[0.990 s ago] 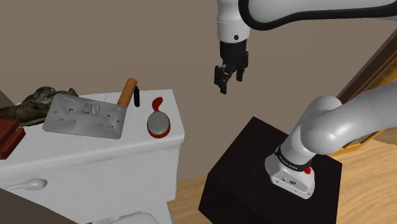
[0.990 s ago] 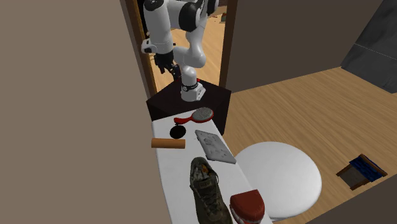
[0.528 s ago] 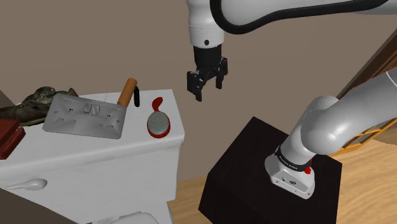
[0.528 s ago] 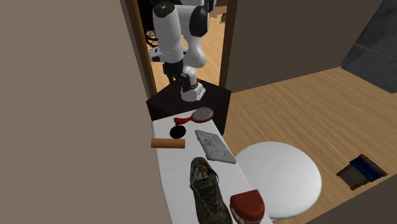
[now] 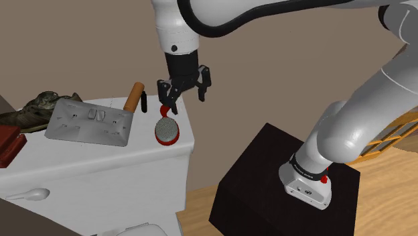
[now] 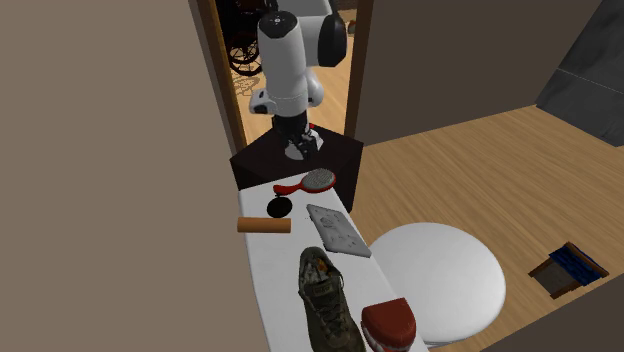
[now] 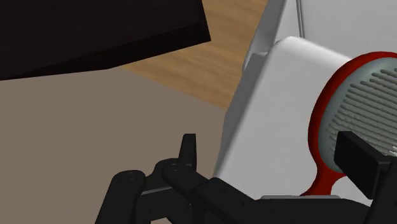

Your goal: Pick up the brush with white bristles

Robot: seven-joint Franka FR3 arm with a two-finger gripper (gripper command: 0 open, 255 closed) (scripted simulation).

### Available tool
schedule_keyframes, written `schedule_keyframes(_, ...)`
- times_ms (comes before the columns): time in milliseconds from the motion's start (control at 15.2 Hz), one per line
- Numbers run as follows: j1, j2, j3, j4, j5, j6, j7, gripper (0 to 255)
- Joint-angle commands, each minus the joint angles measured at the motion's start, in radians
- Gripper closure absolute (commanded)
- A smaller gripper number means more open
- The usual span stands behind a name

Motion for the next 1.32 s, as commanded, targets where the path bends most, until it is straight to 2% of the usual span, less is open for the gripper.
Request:
schedule_keyframes(0,0.006,0.079,0.028,0.069,-0.025,0.016,0.063,0)
schedule_keyframes(264,0.039,0.231,0.069,0.223,-0.092,0.020,0.185,0)
schedule_keyframes(858,0.041,0.238,0.066,0.128,-0.095,0.120,0.181,0)
schedule_keyframes(924,0.041,0.238,0.066,0.129,-0.095,0.119,0.182,255)
schedule_keyframes(1254,0.041,0.238,0.066,0.130,-0.095,0.118,0.181,255)
